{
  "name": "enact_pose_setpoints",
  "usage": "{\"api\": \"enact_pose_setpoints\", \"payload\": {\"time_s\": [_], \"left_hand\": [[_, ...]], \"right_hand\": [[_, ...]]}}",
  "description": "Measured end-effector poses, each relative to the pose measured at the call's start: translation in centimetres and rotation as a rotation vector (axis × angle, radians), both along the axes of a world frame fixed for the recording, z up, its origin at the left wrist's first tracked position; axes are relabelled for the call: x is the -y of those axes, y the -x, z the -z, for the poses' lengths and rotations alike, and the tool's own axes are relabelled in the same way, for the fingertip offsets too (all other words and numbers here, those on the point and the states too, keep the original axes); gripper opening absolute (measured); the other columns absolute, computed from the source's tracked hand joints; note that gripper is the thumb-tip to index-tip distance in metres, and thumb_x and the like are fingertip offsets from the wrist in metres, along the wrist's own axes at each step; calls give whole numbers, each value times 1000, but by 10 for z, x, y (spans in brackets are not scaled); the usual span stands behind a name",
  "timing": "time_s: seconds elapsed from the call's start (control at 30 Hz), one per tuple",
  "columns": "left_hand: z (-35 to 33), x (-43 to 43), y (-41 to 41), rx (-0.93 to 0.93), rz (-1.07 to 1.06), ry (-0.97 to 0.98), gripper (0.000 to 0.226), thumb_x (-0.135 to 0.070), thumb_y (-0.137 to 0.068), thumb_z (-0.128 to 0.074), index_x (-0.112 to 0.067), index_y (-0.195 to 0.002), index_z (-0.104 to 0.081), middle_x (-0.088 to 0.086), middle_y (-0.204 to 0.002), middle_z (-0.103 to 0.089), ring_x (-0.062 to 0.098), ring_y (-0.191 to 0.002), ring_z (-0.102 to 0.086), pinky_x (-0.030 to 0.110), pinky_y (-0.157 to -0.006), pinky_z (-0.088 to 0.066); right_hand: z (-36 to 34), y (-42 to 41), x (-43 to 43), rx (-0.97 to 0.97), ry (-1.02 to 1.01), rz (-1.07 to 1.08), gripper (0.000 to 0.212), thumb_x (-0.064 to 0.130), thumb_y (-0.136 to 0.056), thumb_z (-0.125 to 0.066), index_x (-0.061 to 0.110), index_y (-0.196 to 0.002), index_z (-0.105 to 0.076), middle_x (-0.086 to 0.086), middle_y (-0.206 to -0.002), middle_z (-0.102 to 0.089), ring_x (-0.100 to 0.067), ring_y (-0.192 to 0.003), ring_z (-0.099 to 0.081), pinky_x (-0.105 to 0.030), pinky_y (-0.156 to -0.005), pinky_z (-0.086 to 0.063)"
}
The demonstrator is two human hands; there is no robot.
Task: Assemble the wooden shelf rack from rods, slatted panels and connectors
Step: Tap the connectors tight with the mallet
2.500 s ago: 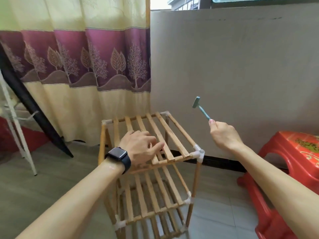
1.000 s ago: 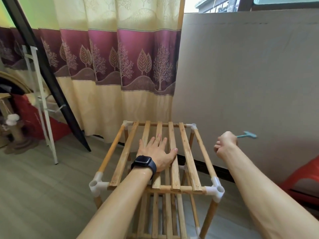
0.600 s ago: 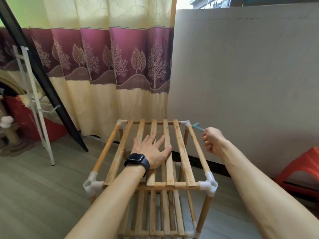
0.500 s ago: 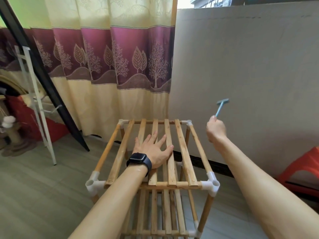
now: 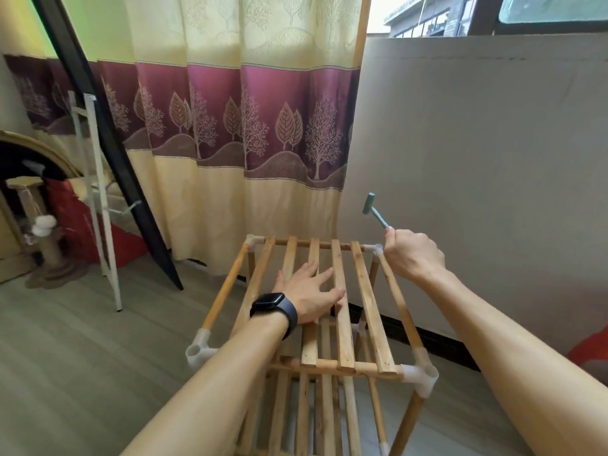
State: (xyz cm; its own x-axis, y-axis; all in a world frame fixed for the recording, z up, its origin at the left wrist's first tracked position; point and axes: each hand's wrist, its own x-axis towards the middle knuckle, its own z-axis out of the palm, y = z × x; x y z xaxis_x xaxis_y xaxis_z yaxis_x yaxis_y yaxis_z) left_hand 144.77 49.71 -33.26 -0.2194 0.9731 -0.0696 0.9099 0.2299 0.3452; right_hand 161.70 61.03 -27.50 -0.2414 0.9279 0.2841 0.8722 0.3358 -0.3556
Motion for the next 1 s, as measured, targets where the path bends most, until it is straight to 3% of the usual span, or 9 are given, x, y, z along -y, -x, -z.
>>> {"api": "enact_pose_setpoints", "payload": {"time_s": [0.07, 0.17, 0.33, 0.5, 0.63, 0.8, 0.9, 1.0], "left_hand": [[-10, 12, 24, 25, -57, -91, 66, -64, -99, -31, -35, -158, -21, -2, -168, -8, 21, -154, -7, 51, -124, -1], [-6, 38, 76, -167, -228, -116, 73, -61, -98, -34, -28, -160, -13, -1, -168, -5, 22, -154, -7, 52, -124, -2], [26, 61, 106, 114, -355, -21, 91, -81, -89, -26, -33, -160, 5, -4, -168, 3, 19, -155, -7, 53, -123, -11], [26, 61, 98, 135, -362, -68, 84, -72, -96, -28, -32, -158, 11, -3, -168, 6, 20, -154, -10, 52, -123, -9], [25, 64, 95, 210, -352, -80, 84, -71, -96, -28, -29, -159, 9, -2, -168, 5, 22, -153, -16, 50, -123, -13], [19, 66, 94, 262, -352, -86, 81, -64, -99, -32, -31, -157, 15, -1, -168, 6, 28, -151, -22, 47, -122, -21], [18, 66, 92, 271, -343, -85, 83, -63, -100, -33, -26, -158, 13, 1, -168, 8, 27, -152, -19, 47, -122, -20], [19, 64, 92, 259, -345, -79, 83, -62, -100, -33, -23, -159, 10, 0, -168, 10, 27, -152, -19, 46, -122, -20]], "right_hand": [[-2, 16, 4, 27, 33, -90, 50, 46, -106, -19, 21, -104, -62, -5, -95, -61, -29, -87, -56, -40, -81, -48], [-2, 48, 17, 54, 78, -243, 48, 50, -105, -19, 25, -83, -53, -6, -91, -63, -26, -81, -60, -43, -80, -53], [0, 115, 37, 105, 132, -388, 48, 51, -106, -21, 24, -103, -60, -2, -93, -60, -21, -79, -57, -36, -73, -45], [-1, 162, 58, -272, -17, -415, 50, 49, -107, -19, 18, -105, -58, -8, -95, -64, -30, -82, -58, -41, -76, -48], [12, 180, 60, -2, 159, -257, 46, 39, -105, -26, 17, -119, -63, -12, -111, -67, -34, -95, -62, -41, -83, -48], [13, 183, 59, -214, 38, -314, 54, 46, -107, -16, 14, -119, -58, -9, -98, -61, -29, -82, -50, -38, -74, -39], [16, 185, 58, -53, 139, -233, 52, 43, -106, -21, 16, -121, -62, -14, -112, -67, -36, -95, -60, -41, -82, -45], [17, 184, 56, -160, 36, -221, 53, 44, -107, -18, 14, -122, -60, -16, -114, -66, -40, -104, -61, -42, -83, -43]]}}
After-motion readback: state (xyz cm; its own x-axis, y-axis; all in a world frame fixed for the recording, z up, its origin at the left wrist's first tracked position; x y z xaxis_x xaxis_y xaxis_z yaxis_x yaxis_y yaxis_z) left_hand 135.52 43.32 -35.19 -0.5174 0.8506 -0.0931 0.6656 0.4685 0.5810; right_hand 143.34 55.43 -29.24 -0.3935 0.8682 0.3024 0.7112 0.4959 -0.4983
